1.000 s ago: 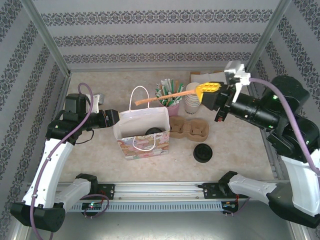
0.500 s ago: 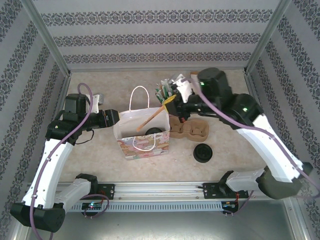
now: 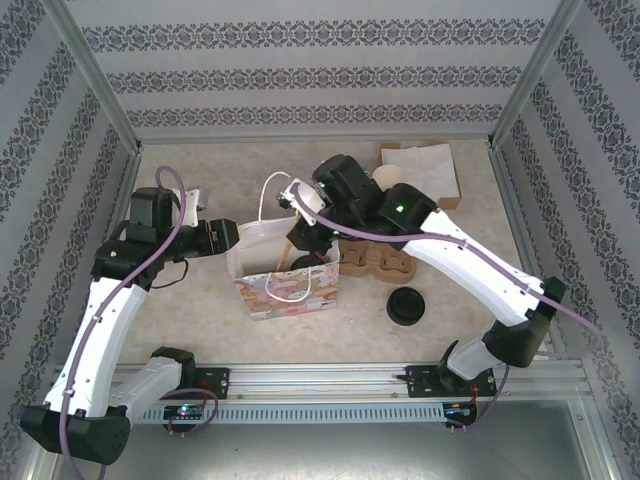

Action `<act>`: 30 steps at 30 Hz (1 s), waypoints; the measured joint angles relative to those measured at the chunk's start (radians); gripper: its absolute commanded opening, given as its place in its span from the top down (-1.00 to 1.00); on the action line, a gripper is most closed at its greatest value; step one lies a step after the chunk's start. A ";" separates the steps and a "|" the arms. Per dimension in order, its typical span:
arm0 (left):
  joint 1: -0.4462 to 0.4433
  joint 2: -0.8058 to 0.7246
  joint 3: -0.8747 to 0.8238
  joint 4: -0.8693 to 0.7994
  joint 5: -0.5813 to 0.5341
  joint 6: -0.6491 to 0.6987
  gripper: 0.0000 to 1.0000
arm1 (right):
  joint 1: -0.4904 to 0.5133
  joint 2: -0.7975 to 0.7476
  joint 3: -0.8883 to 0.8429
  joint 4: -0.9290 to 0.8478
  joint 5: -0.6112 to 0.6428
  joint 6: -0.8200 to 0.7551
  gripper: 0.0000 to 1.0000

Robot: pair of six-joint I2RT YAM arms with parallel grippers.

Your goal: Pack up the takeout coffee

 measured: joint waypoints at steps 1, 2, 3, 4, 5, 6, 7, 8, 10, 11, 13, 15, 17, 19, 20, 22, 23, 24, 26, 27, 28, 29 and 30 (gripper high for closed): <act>0.000 0.000 0.000 0.000 0.000 0.000 -0.13 | 0.005 0.014 0.000 0.000 0.008 -0.002 0.97; 0.000 0.000 0.000 0.000 0.000 0.000 -0.13 | 0.010 0.029 0.000 -0.001 0.016 -0.005 0.97; 0.000 0.000 0.000 0.000 0.000 0.000 -0.13 | 0.014 0.042 0.000 -0.002 0.026 -0.009 0.95; 0.000 0.000 0.000 0.000 0.001 0.000 -0.13 | 0.019 0.055 0.000 -0.002 0.037 -0.012 0.89; 0.000 0.000 0.000 0.000 0.002 0.000 -0.13 | 0.021 0.067 0.000 -0.002 0.048 -0.016 0.84; 0.000 0.000 0.000 0.000 0.003 0.000 -0.13 | 0.026 0.075 0.000 -0.003 0.058 -0.019 0.79; 0.000 0.000 0.000 0.000 0.003 0.000 -0.13 | 0.029 0.082 0.000 -0.005 0.068 -0.024 0.71; 0.000 0.000 0.000 0.000 0.003 0.000 -0.13 | 0.033 0.085 0.000 -0.007 0.079 -0.030 0.64; -0.001 0.000 0.000 0.000 0.003 0.000 -0.13 | 0.039 0.087 0.000 -0.010 0.092 -0.039 0.53; -0.001 0.000 0.000 0.000 0.003 0.000 -0.13 | 0.043 0.087 0.003 -0.014 0.099 -0.043 0.43; -0.001 0.000 0.000 0.000 0.003 0.000 -0.13 | 0.046 0.087 0.012 -0.016 0.110 -0.048 0.33; -0.001 0.000 0.000 0.000 0.003 0.000 -0.13 | 0.046 0.084 0.020 -0.017 0.119 -0.048 0.25; -0.001 0.000 0.000 0.000 0.003 0.000 -0.13 | 0.046 0.076 0.030 -0.017 0.136 -0.050 0.19; -0.001 0.000 0.000 0.000 0.003 0.000 -0.13 | 0.046 0.060 0.037 -0.016 0.160 -0.049 0.17; -0.001 0.000 0.000 0.000 0.003 -0.003 -0.14 | 0.046 0.048 0.042 -0.016 0.175 -0.048 0.17; -0.001 0.000 0.001 0.000 0.003 -0.012 -0.13 | 0.046 0.016 0.048 -0.007 0.209 -0.042 0.15; -0.001 0.000 0.004 -0.001 0.003 -0.020 -0.13 | 0.046 -0.003 0.049 0.000 0.229 -0.037 0.12; -0.001 0.001 0.009 -0.001 0.003 -0.031 -0.13 | 0.045 -0.023 0.050 0.011 0.248 -0.032 0.12; -0.001 0.009 0.037 -0.011 0.002 -0.059 -0.11 | 0.034 -0.067 0.051 0.035 0.294 -0.016 0.10; -0.001 0.017 0.054 -0.018 0.001 -0.072 -0.07 | 0.027 -0.085 0.053 0.048 0.315 -0.007 0.07; -0.001 0.030 0.079 -0.029 -0.002 -0.090 -0.02 | 0.015 -0.104 0.053 0.066 0.339 0.003 0.09; -0.001 0.045 0.106 -0.040 -0.006 -0.107 0.00 | -0.002 -0.119 0.053 0.082 0.367 0.013 0.11; -0.001 0.060 0.129 -0.048 -0.009 -0.122 0.01 | -0.016 -0.130 0.053 0.090 0.390 0.021 0.11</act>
